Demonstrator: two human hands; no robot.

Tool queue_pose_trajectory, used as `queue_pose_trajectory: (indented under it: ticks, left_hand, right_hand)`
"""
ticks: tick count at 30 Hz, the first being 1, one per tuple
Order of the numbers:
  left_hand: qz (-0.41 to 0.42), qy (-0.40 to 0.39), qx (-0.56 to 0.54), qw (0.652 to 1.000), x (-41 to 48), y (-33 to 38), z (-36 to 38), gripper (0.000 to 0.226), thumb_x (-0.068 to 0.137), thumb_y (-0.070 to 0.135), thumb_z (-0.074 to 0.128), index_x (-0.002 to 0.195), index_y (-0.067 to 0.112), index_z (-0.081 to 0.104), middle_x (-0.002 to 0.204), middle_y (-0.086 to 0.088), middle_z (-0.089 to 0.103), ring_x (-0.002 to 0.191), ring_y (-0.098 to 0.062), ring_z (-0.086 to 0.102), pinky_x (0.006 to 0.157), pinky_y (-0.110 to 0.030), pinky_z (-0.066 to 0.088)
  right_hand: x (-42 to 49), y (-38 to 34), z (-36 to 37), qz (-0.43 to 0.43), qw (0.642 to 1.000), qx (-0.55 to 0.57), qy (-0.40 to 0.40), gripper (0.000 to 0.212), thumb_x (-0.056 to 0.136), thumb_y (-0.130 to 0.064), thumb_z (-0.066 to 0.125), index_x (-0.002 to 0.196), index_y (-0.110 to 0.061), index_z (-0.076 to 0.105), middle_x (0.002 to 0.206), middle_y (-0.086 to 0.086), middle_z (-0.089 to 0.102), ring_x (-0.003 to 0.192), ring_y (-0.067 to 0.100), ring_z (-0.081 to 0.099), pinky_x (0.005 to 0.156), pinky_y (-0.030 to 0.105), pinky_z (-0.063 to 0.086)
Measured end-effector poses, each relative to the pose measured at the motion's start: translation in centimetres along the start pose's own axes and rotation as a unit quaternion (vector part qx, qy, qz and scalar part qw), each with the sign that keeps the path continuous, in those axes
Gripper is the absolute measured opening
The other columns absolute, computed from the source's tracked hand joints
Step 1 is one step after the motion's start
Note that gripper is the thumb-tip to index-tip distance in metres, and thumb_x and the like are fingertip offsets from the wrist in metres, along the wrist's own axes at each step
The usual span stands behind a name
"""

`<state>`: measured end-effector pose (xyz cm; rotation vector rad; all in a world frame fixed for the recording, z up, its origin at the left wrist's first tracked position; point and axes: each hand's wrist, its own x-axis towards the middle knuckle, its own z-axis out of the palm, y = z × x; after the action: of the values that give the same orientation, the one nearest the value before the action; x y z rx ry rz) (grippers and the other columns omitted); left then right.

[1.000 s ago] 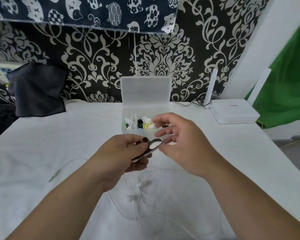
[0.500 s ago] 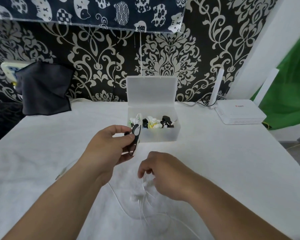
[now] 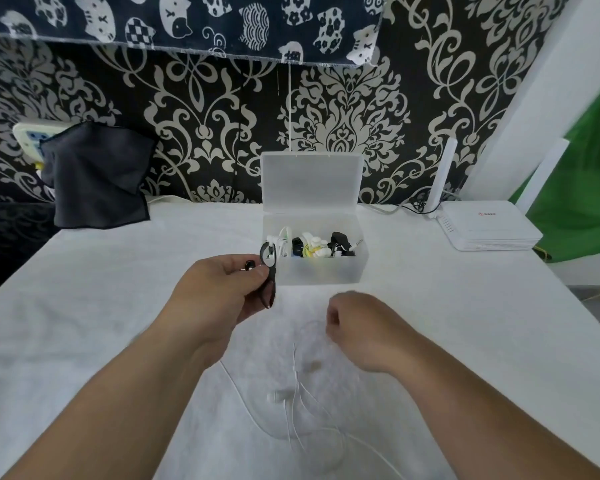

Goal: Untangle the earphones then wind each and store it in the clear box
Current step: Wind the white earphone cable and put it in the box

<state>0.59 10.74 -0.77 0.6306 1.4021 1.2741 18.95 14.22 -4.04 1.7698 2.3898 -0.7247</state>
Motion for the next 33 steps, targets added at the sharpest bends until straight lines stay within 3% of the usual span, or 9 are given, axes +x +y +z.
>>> queue_pose_trajectory:
  ticks: [4, 8, 13, 17, 20, 25, 27, 30, 33]
  left_hand:
    - [0.002, -0.066, -0.004, 0.998, -0.8, 0.2, 0.4, 0.020, 0.098, 0.010, 0.055, 0.096, -0.002, 0.070, 0.094, -0.023, 0.070, 0.085, -0.025, 0.062, 0.068, -0.024, 0.058]
    - [-0.005, -0.203, -0.018, 0.979, -2.1, 0.5, 1.1, 0.038, 0.091, 0.026, 0.051, 0.116, 0.001, 0.066, 0.115, -0.017, 0.072, 0.112, -0.027, 0.068, 0.096, -0.035, 0.051]
    - [-0.013, -0.246, -0.076, 0.966, -3.0, 1.5, 1.3, 0.035, 0.085, 0.025, 0.050, 0.102, -0.002, 0.063, 0.074, -0.016, 0.059, 0.070, -0.031, 0.060, 0.070, -0.036, 0.057]
    - [0.029, -0.213, -0.062, 0.975, -2.5, 1.9, 0.6, 0.027, 0.089, 0.024, 0.048, 0.089, 0.000, 0.061, 0.071, -0.013, 0.055, 0.070, -0.027, 0.052, 0.066, -0.031, 0.056]
    - [0.041, -0.194, -0.081, 0.977, -2.2, 2.0, 0.4, 0.026, 0.090, 0.023, 0.049, 0.091, 0.000, 0.062, 0.074, -0.013, 0.057, 0.069, -0.024, 0.053, 0.064, -0.030, 0.055]
    - [0.066, -0.212, -0.044, 0.974, -2.4, 1.9, 0.8, 0.023, 0.095, 0.022, 0.048, 0.085, 0.005, 0.061, 0.072, -0.008, 0.056, 0.056, -0.015, 0.045, 0.052, -0.024, 0.038]
    - [0.067, -0.243, -0.036, 0.967, -2.6, 1.8, 1.1, 0.021, 0.093, 0.021, 0.052, 0.082, 0.005, 0.060, 0.070, -0.008, 0.054, 0.055, -0.015, 0.041, 0.051, -0.023, 0.035]
    - [0.056, -0.264, -0.034, 0.962, -2.5, 1.5, 1.4, 0.026, 0.090, 0.027, 0.050, 0.085, 0.006, 0.064, 0.071, -0.009, 0.055, 0.056, -0.014, 0.044, 0.051, -0.021, 0.039]
    - [0.050, -0.257, -0.008, 0.965, -2.5, 1.5, 1.5, 0.025, 0.091, 0.029, 0.056, 0.090, 0.006, 0.066, 0.078, -0.011, 0.056, 0.064, -0.019, 0.049, 0.058, -0.026, 0.042]
  right_hand:
    - [-1.5, -0.8, -3.6, -0.095, 0.968, 0.232, 0.034, 0.013, 0.093, -0.019, 0.065, 0.080, -0.019, 0.064, 0.069, -0.008, 0.063, 0.060, 0.006, 0.054, 0.058, 0.021, 0.041]
    - [-2.5, -1.5, -5.9, -0.155, 0.933, 0.295, 0.138, 0.009, 0.090, -0.015, 0.070, 0.082, -0.017, 0.068, 0.078, -0.013, 0.068, 0.075, -0.004, 0.061, 0.072, 0.013, 0.046]
    - [-1.6, 0.7, -7.0, -0.054, 0.859, 0.367, 0.352, 0.016, 0.095, -0.018, 0.063, 0.080, -0.023, 0.064, 0.074, -0.013, 0.062, 0.068, 0.003, 0.055, 0.063, 0.020, 0.040]
    - [-0.7, 3.8, -8.2, 0.068, 0.752, 0.477, 0.451, 0.014, 0.089, -0.020, 0.061, 0.075, -0.024, 0.063, 0.068, -0.004, 0.058, 0.065, 0.017, 0.051, 0.065, 0.032, 0.040]
    - [-0.8, 5.5, -8.8, 0.130, 0.750, 0.452, 0.465, 0.021, 0.091, -0.017, 0.059, 0.071, -0.021, 0.060, 0.069, -0.002, 0.058, 0.068, 0.022, 0.053, 0.064, 0.032, 0.041]
    - [-0.8, 6.0, -7.9, 0.177, 0.879, 0.239, 0.371, 0.013, 0.086, -0.010, 0.059, 0.088, -0.021, 0.066, 0.094, 0.001, 0.067, 0.090, 0.028, 0.064, 0.083, 0.041, 0.054]
    - [-1.2, 4.4, -7.3, 0.062, 0.908, 0.278, 0.308, 0.037, 0.080, 0.003, 0.057, 0.104, -0.022, 0.067, 0.106, -0.001, 0.069, 0.103, 0.022, 0.066, 0.091, 0.037, 0.052]
    - [-2.5, 0.8, -6.7, -0.175, 0.871, 0.456, 0.049, 0.050, 0.076, 0.003, 0.063, 0.123, -0.016, 0.063, 0.110, 0.001, 0.073, 0.110, 0.014, 0.066, 0.096, 0.030, 0.051]
    - [-2.7, -1.0, -5.6, -0.225, 0.854, 0.460, -0.086, 0.039, 0.079, -0.008, 0.065, 0.118, -0.006, 0.065, 0.103, 0.016, 0.068, 0.099, 0.025, 0.066, 0.096, 0.037, 0.051]
